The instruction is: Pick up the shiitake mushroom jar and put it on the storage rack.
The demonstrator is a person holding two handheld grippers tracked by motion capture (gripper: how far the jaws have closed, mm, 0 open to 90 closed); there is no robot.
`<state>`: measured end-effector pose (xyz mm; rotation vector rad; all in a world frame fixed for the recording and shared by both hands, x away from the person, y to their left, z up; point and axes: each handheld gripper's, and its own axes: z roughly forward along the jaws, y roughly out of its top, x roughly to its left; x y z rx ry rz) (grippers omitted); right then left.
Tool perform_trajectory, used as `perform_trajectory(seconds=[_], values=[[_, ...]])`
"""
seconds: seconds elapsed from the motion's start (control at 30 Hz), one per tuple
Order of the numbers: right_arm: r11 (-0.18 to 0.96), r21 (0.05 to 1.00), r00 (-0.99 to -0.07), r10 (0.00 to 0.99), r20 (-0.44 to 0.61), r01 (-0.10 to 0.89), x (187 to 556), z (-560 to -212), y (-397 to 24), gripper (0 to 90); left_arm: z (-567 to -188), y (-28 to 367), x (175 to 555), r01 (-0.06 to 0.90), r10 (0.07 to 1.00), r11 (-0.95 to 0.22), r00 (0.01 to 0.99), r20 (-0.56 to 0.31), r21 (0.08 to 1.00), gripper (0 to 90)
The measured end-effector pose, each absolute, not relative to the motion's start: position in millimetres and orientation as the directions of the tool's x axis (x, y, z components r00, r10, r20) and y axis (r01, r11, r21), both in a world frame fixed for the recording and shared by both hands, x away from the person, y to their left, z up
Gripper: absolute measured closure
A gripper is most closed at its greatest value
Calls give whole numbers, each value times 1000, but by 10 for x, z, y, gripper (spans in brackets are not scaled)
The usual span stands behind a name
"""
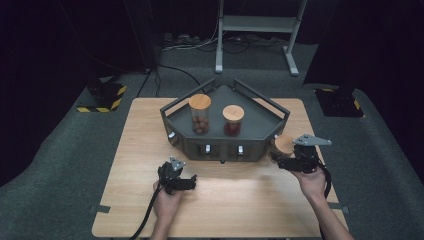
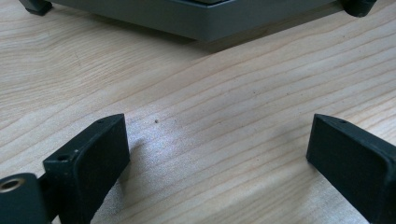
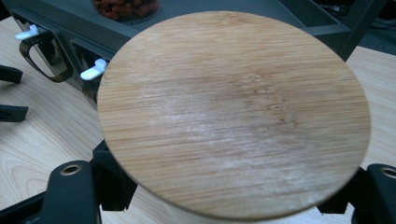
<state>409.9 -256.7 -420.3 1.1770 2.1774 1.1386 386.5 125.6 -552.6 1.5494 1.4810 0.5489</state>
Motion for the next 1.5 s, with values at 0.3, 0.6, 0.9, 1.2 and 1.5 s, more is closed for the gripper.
perform_trajectory(seconds=[0.3,0.6,0.9,1.2,1.5], values=[[303,818,-561,828,28,488,4108,-4143,-2568,252,-5526,1256,3865,551,948,118,185,-259,826,59],[302,820,-565,825,31,487,4116,-4093,-2567,252,-5526,1255,3865,550,948,119,185,-259,827,59],[302,821,-569,822,33,484,4128,-4058,-2557,252,-5526,1256,3865,550,948,118,185,-259,826,59],[301,825,-575,817,36,479,4144,-3993,-2548,252,-5526,1256,3865,551,948,118,185,-259,826,59],[304,827,-581,813,34,474,4159,-3939,-2523,252,-5526,1256,3865,551,948,118,185,-259,826,59]])
